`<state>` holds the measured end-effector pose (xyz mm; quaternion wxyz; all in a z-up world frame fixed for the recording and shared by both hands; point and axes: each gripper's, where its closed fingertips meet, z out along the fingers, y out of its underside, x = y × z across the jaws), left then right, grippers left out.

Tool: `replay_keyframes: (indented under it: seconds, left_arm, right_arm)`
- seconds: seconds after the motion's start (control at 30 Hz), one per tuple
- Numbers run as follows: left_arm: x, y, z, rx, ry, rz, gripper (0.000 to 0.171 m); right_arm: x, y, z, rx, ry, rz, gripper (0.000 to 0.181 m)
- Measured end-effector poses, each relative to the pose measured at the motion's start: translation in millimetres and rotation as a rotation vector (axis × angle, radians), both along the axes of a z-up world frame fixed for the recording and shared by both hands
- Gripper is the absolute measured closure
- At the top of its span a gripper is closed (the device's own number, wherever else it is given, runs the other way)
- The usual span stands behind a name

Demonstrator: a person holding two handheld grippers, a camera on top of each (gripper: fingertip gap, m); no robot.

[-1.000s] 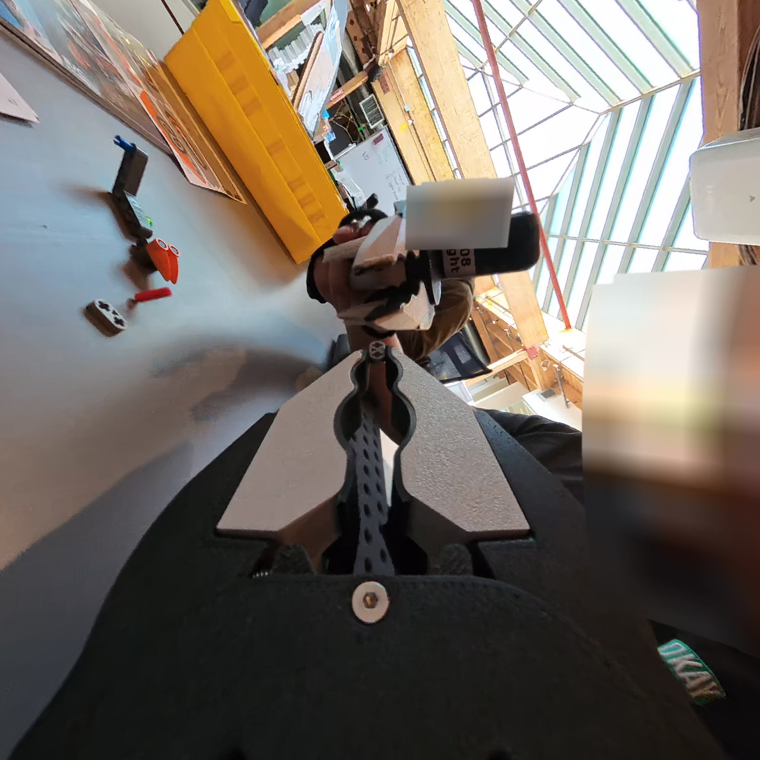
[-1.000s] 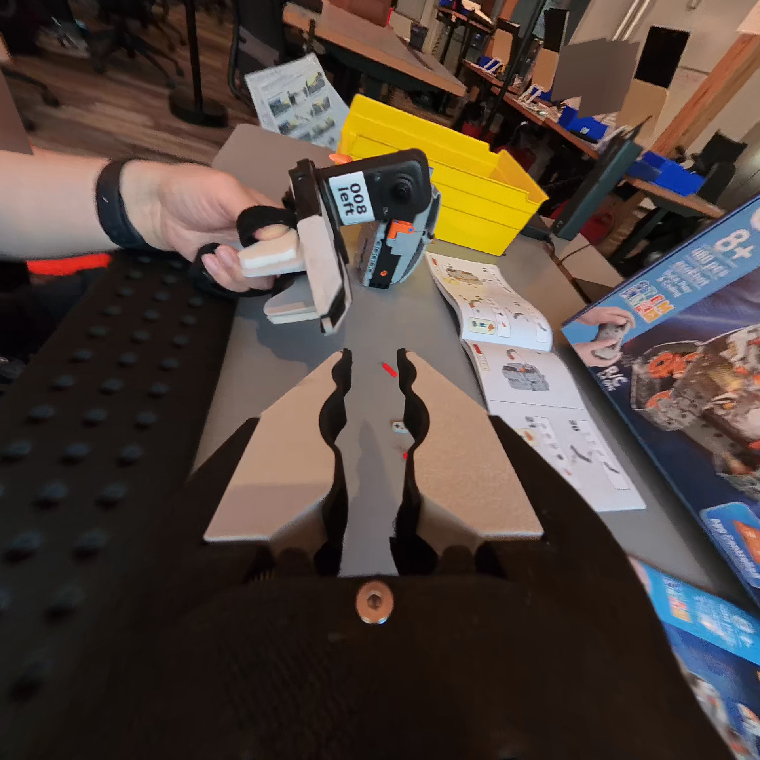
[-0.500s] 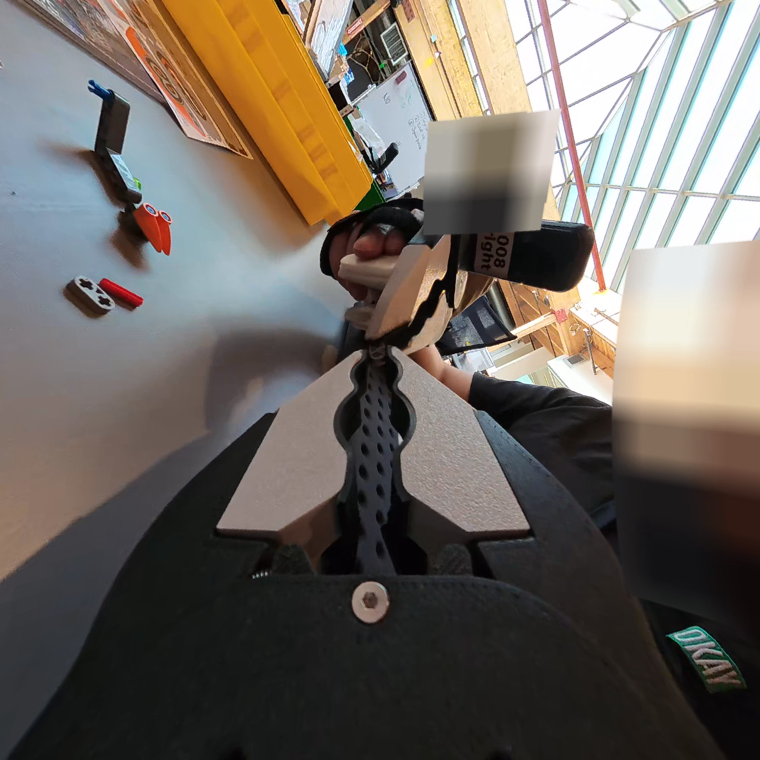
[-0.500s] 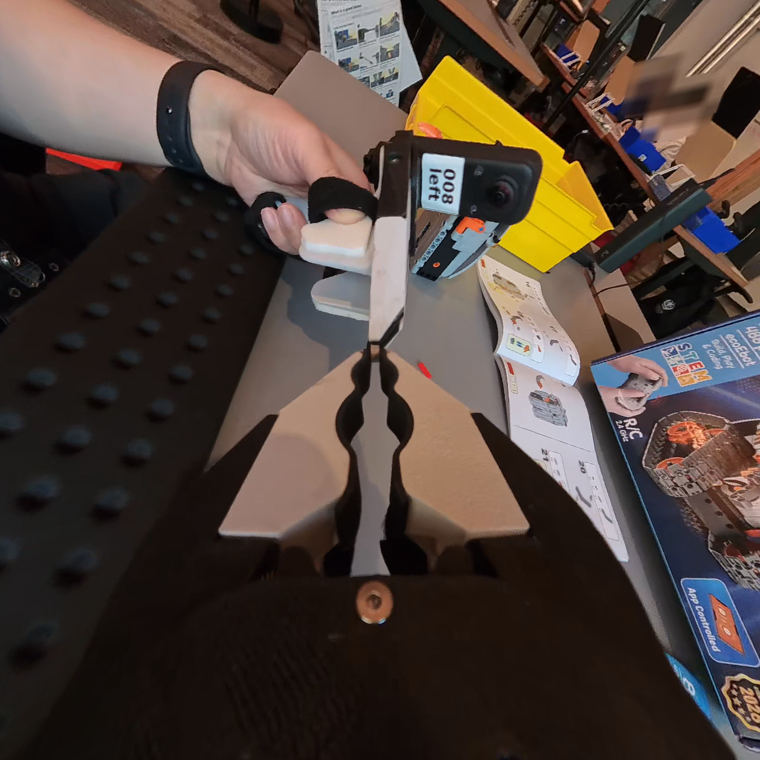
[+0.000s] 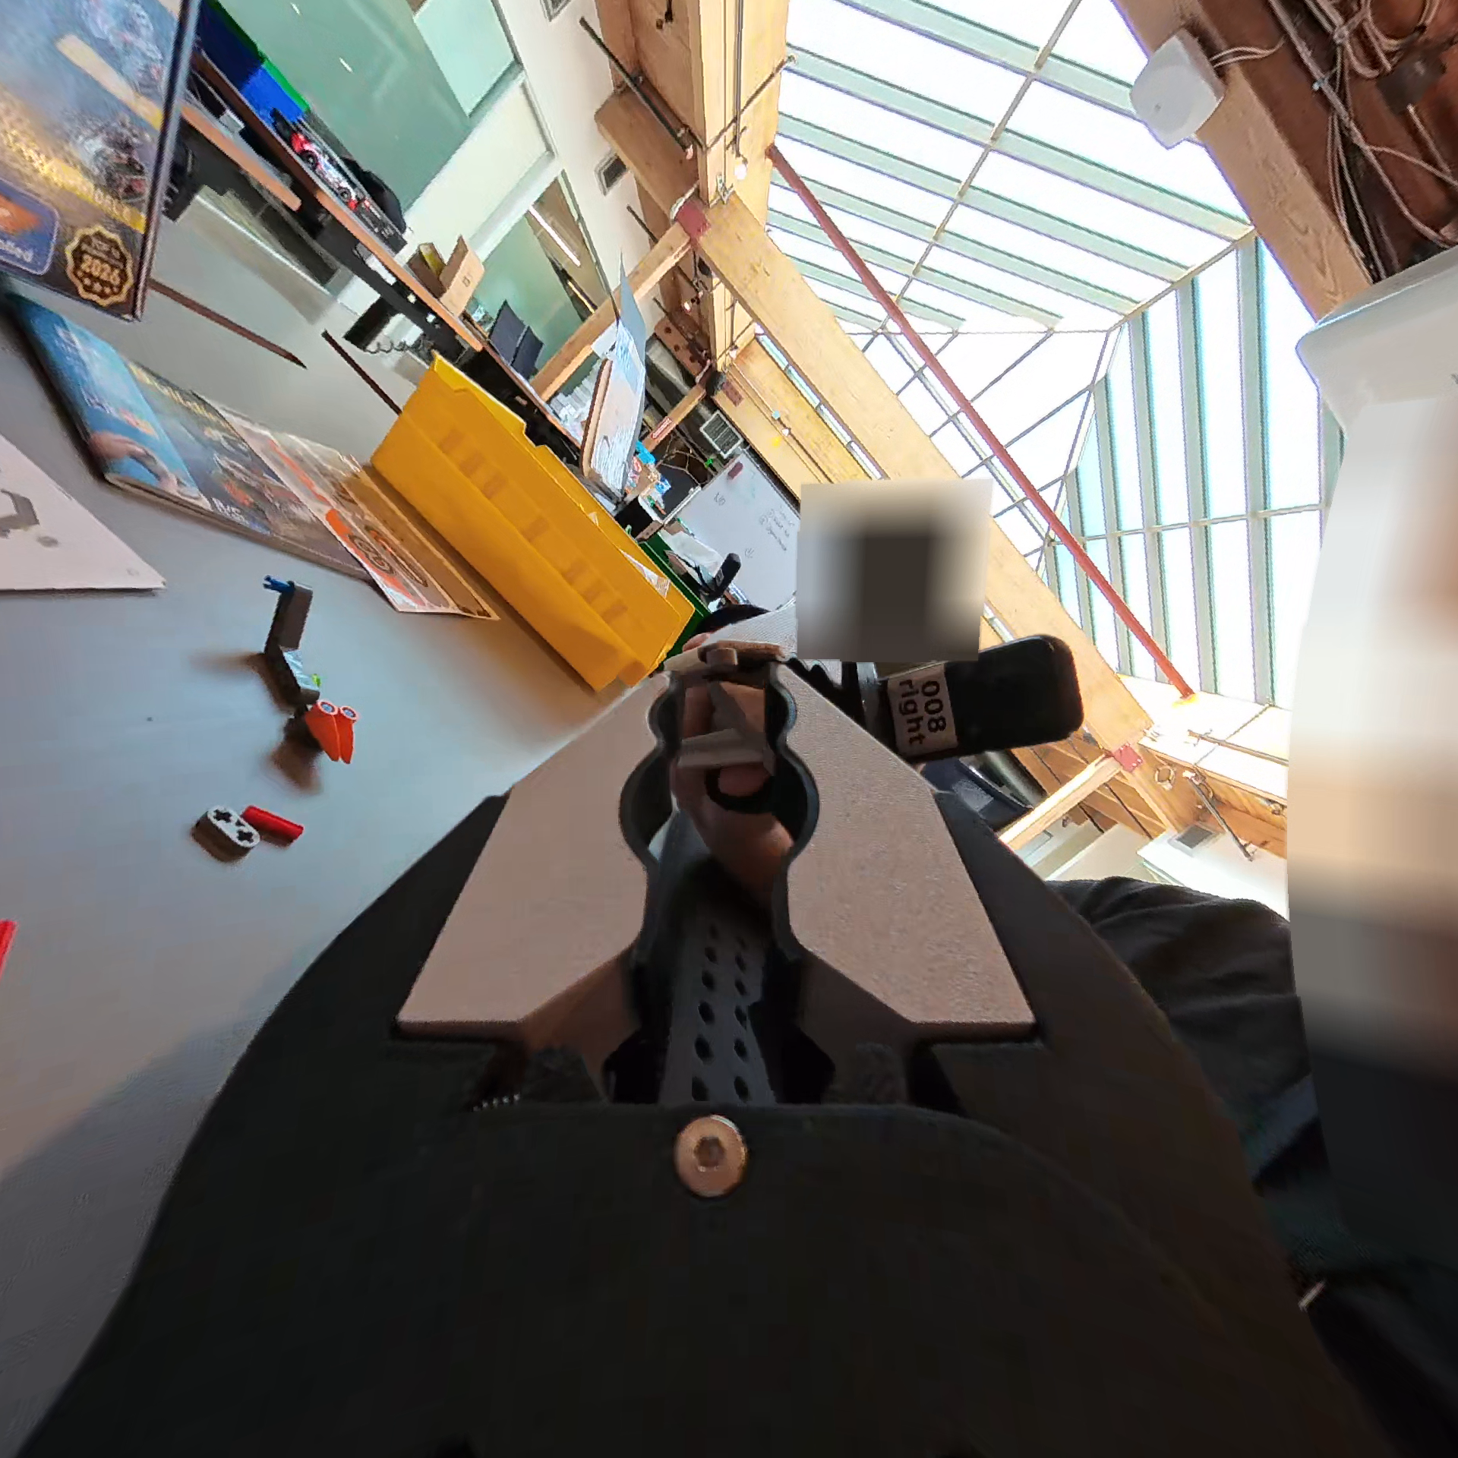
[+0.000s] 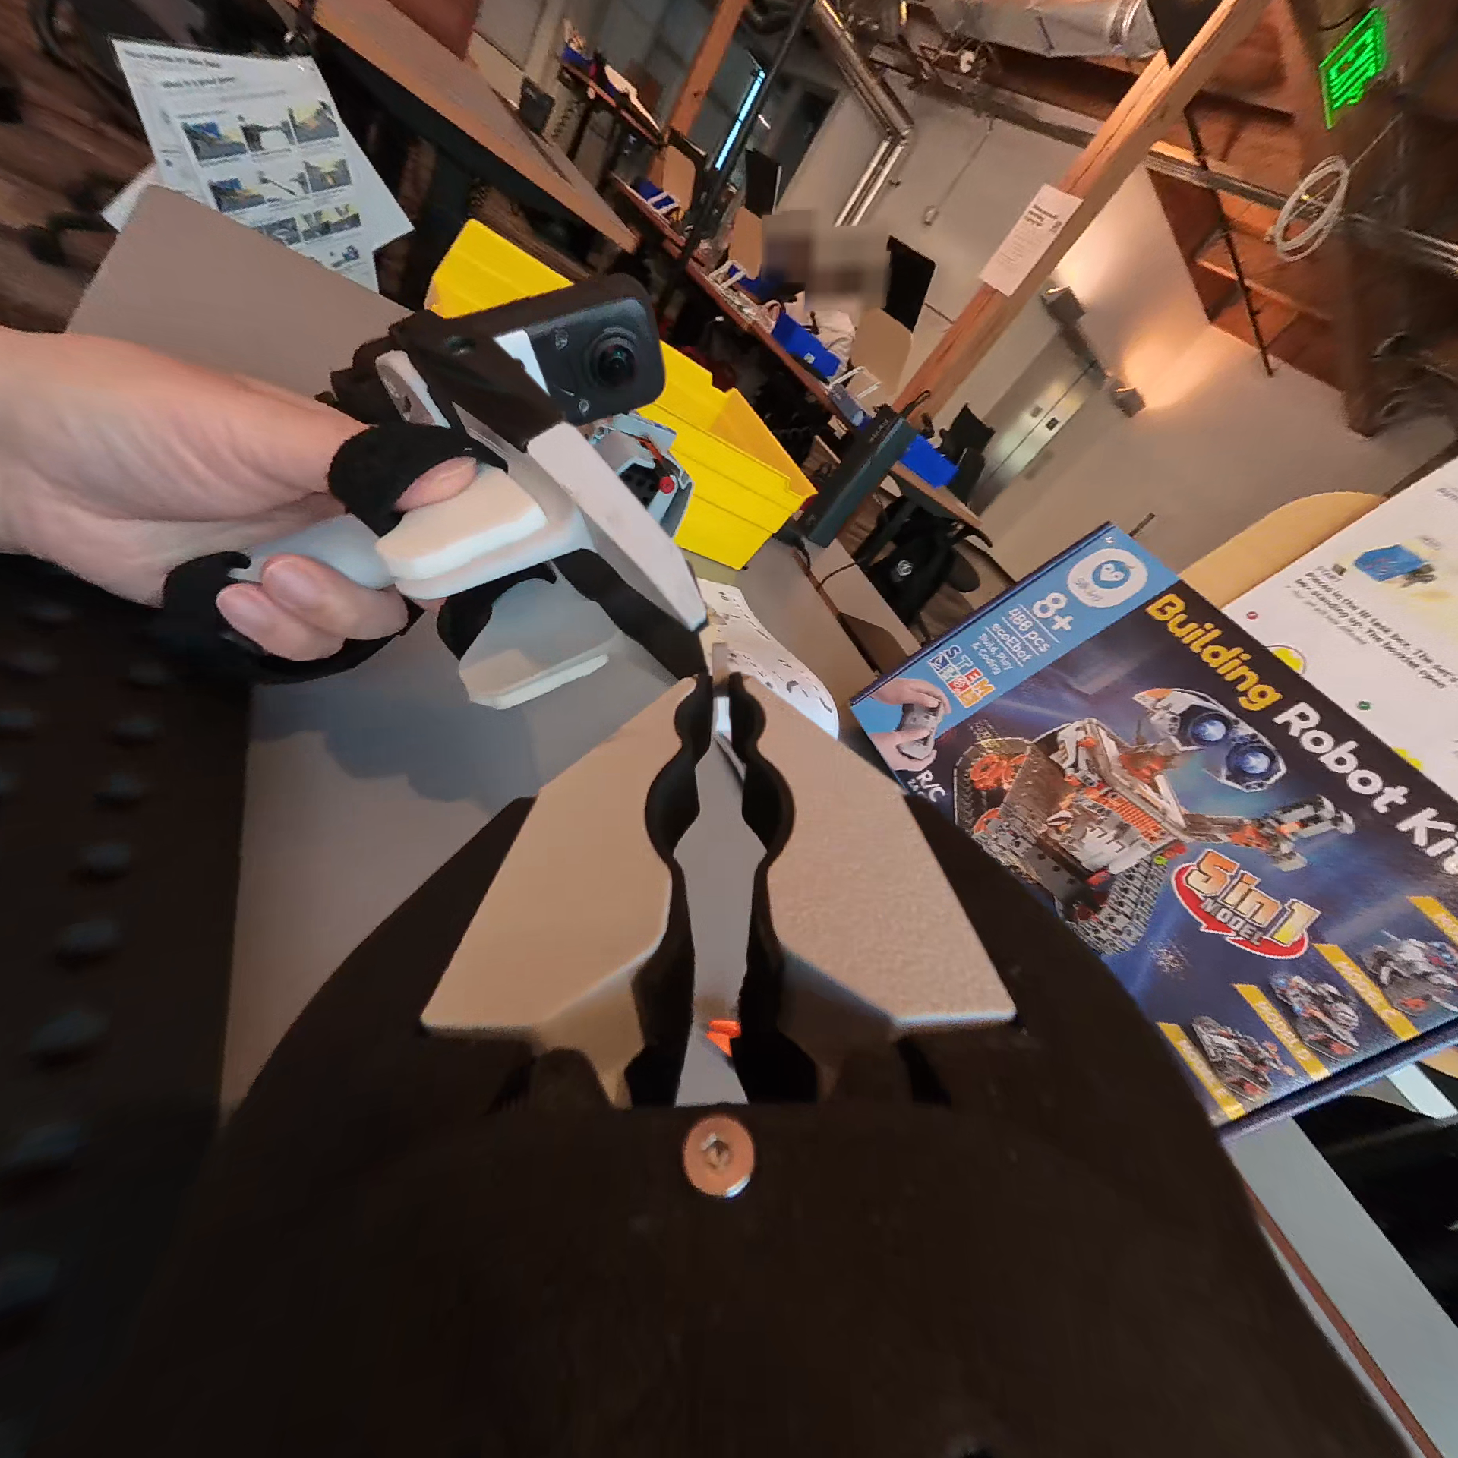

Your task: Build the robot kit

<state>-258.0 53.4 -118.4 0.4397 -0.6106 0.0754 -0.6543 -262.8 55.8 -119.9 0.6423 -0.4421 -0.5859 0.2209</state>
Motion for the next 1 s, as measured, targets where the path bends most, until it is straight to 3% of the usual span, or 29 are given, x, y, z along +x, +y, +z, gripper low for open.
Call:
replay_keyframes:
  seconds: [0.23, 0.6, 0.67, 0.77, 0.87, 1.0]
  left_arm:
    - [5.0, 4.0, -0.5, 0.002, 0.015, 0.015, 0.164]
    - [4.0, 2.0, 2.7, 0.047, 0.057, 0.029, 0.166]
    - [3.8, -2.2, 1.0, 0.051, 0.087, -0.004, 0.167]
    - [13.8, -21.0, -4.9, 0.034, 0.136, -0.173, 0.167]
    - [30.8, -50.1, -29.2, 0.031, 0.319, -0.376, 0.166]
    - [35.3, -69.7, -54.8, -0.022, 0.449, -0.511, 0.166]
  right_arm:
    - [-3.7, 2.5, 0.7, -0.068, 0.042, -0.023, 0.179]
    - [-4.6, -3.3, 2.8, 0.034, 0.037, -0.047, 0.179]
    - [-4.9, -12.2, -3.0, 0.036, -0.004, 0.053, 0.167]
    - [4.4, -30.1, -8.8, 0.039, -0.071, 0.241, 0.158]
    - [14.0, -55.4, -14.9, 0.033, -0.118, 0.428, 0.143]
    - [16.0, -80.8, -40.0, 0.001, -0.255, 0.561, 0.160]
